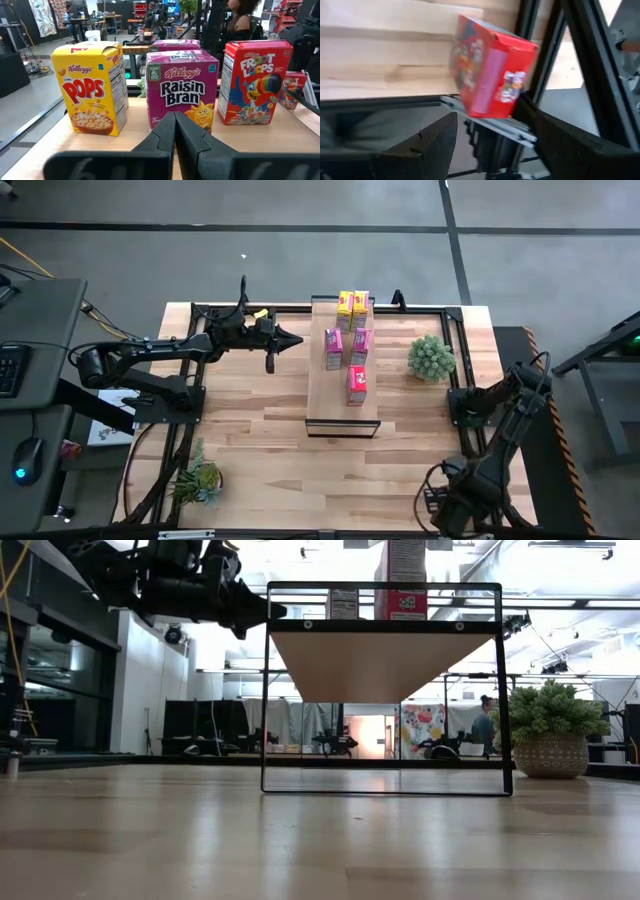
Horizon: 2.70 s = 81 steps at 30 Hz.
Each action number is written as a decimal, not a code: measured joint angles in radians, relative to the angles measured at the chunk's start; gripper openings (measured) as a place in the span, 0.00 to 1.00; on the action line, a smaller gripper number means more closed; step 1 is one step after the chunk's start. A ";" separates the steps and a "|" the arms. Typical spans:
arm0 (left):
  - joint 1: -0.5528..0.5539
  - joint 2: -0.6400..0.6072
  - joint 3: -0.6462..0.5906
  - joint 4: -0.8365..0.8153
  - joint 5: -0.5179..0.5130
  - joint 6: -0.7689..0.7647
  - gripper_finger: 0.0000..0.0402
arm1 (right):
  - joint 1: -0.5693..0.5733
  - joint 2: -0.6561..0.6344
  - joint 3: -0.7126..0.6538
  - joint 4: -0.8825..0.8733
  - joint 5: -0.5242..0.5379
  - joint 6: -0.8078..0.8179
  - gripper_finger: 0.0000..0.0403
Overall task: Stack cereal on shelf
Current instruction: Put the red cereal box on the shelf
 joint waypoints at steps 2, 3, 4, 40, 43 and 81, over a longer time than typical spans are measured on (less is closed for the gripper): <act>0.000 0.000 0.000 -0.003 0.000 0.000 0.00 | 0.009 0.000 0.000 -0.002 0.004 0.000 0.65; 0.000 0.000 0.000 -0.003 0.000 0.000 0.00 | 0.010 0.000 0.000 -0.003 0.011 0.000 0.65; 0.000 0.000 0.000 -0.003 0.000 0.000 0.00 | 0.009 0.000 0.000 -0.008 0.011 0.000 0.65; 0.000 0.000 0.000 -0.017 0.000 0.000 0.00 | 0.039 0.104 -0.001 -0.018 0.004 -0.026 0.65; 0.000 0.000 0.000 -0.017 0.000 -0.001 0.00 | 0.039 0.104 -0.001 -0.011 0.013 -0.026 0.65; 0.000 0.000 0.000 -0.019 0.000 0.000 0.00 | 0.037 0.158 -0.001 -0.001 0.031 -0.073 0.65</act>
